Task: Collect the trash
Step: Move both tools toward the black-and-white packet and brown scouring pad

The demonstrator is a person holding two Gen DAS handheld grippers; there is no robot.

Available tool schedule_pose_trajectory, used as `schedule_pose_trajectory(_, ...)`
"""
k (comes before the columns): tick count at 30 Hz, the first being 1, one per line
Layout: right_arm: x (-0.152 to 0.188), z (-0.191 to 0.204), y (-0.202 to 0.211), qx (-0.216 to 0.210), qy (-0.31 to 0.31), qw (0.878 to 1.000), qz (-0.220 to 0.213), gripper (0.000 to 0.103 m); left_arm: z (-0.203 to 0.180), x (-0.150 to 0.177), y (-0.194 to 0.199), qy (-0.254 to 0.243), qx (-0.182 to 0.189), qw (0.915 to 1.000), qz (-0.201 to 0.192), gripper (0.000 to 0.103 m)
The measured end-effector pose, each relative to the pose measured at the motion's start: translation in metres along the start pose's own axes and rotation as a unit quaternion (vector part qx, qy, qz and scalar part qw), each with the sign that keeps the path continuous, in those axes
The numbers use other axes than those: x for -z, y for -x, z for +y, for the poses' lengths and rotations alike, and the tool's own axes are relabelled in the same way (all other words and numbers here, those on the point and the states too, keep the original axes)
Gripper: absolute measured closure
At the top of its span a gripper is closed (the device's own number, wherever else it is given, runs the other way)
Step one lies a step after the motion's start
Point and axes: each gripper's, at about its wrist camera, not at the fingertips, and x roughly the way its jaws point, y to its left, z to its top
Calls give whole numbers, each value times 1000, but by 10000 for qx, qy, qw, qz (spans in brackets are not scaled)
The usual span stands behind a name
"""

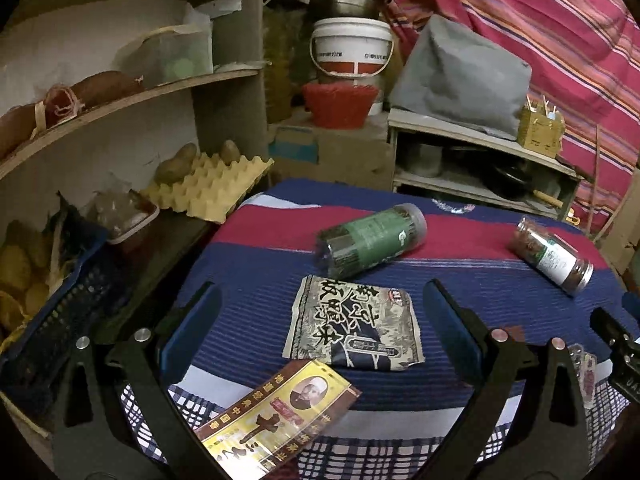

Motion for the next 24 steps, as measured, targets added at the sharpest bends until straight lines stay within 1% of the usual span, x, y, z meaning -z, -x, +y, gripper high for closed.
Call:
schedule_pose_trajectory(13,4,-9,-3,87,-82,9999,80,15,-5,3,1,-79,-40,10000,25,6)
schedule_pose_trajectory(24,6,-12,-7,138,-49,9998,105,15,-3,5,-7,-69,-84,9998,137,6)
